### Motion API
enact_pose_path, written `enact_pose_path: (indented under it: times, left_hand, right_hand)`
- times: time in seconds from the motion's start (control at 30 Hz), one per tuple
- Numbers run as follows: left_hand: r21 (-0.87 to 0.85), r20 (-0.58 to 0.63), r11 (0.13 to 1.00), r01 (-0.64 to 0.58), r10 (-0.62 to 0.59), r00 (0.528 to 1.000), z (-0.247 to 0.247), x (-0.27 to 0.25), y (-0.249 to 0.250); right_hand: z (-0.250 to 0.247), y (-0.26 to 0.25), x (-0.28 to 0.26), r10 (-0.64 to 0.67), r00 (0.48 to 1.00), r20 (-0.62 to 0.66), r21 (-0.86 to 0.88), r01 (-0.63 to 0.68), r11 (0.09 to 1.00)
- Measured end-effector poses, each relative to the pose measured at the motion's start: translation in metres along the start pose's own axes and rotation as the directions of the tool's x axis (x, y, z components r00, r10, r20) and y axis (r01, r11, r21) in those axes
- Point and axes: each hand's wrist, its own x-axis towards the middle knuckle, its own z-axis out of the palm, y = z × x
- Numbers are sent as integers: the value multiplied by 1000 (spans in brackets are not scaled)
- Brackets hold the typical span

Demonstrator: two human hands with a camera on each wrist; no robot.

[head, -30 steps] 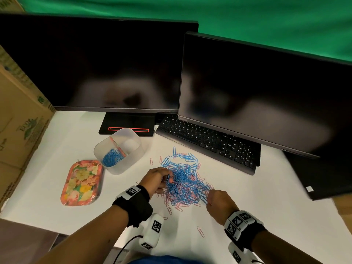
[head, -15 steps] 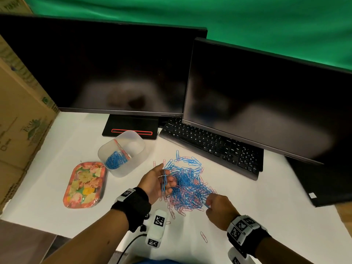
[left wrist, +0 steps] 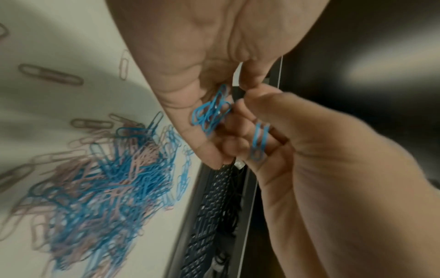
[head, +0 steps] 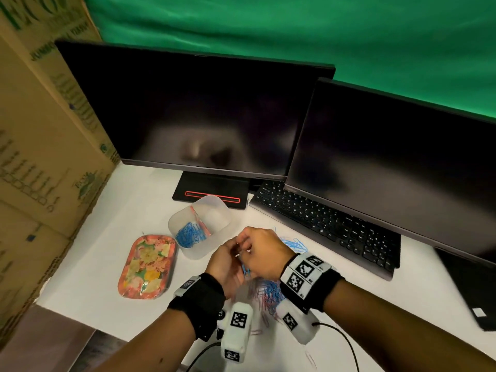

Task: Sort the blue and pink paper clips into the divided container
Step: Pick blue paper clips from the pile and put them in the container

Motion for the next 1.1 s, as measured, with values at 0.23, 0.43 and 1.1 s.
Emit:
enact_pose_path:
  times: [0.23, 0.43, 1.1]
  left_hand:
    - [-186, -38, 978, -94, 88, 995, -24, -5, 42]
    - [-191, -291, 951, -242, 181, 940, -50, 2, 95]
    - [933, 359, -166, -320, 350, 865, 18, 36, -22]
  right_hand:
    - [-11, -30, 14, -134, 991, -23, 96, 136, 986]
    - [-52, 36, 10, 99, 970, -220, 257, -40, 966]
    - [11, 139, -30, 215, 976, -22, -327, -210, 921]
